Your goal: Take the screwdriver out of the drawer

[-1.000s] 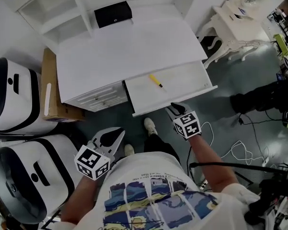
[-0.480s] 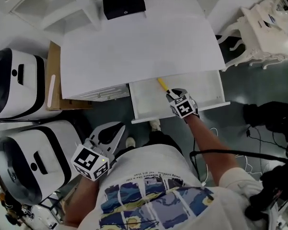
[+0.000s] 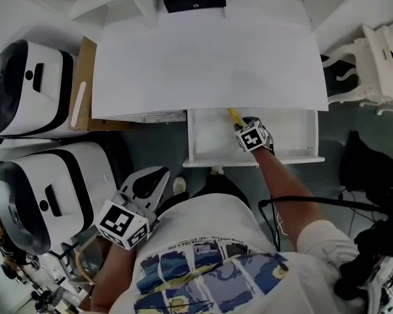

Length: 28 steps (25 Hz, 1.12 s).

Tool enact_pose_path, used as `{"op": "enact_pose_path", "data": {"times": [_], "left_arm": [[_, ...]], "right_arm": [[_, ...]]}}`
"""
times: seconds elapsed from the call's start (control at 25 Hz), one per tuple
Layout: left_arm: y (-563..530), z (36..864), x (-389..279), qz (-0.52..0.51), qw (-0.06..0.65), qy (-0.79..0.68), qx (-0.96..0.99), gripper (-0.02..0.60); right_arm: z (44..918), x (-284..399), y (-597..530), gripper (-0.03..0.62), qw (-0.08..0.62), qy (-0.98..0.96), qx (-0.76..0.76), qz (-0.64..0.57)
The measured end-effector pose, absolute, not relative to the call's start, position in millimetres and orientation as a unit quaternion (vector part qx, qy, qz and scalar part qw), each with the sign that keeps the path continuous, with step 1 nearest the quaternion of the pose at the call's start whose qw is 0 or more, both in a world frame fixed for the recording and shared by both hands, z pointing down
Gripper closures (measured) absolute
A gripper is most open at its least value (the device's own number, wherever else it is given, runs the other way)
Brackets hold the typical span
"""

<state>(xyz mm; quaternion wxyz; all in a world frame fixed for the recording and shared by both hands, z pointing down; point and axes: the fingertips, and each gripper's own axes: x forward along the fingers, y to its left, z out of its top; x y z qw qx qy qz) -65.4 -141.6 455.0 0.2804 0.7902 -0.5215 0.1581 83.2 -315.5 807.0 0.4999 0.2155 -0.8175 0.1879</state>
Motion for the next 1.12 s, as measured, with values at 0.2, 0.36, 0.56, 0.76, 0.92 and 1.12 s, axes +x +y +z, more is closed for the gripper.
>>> {"op": "enact_pose_path", "data": {"times": [0.2, 0.36, 0.56, 0.76, 0.92, 1.12], "left_arm": [[-140, 455, -70, 0.161, 0.289, -0.540, 0.774, 0.568], [-141, 458, -72, 0.161, 0.297, -0.546, 0.766, 0.567], [-144, 459, -75, 0.162, 0.301, -0.549, 0.763, 0.568], [-149, 459, -77, 0.162, 0.300, -0.549, 0.763, 0.568], [-152, 458, -76, 0.163, 0.297, -0.543, 0.769, 0.568], [-152, 455, -83, 0.164, 0.289, -0.536, 0.776, 0.568]], "right_arm": [[821, 80, -318, 0.428, 0.511, -0.812, 0.207, 0.193], [828, 77, -320, 0.428, 0.516, -0.809, 0.200, 0.195], [833, 72, -315, 0.435, 0.526, -0.807, 0.190, 0.190], [833, 71, -313, 0.450, 0.533, -0.804, 0.191, 0.183], [834, 71, -311, 0.496, 0.532, -0.802, 0.194, 0.191], [832, 74, -313, 0.500, 0.534, -0.795, 0.207, 0.201]]}}
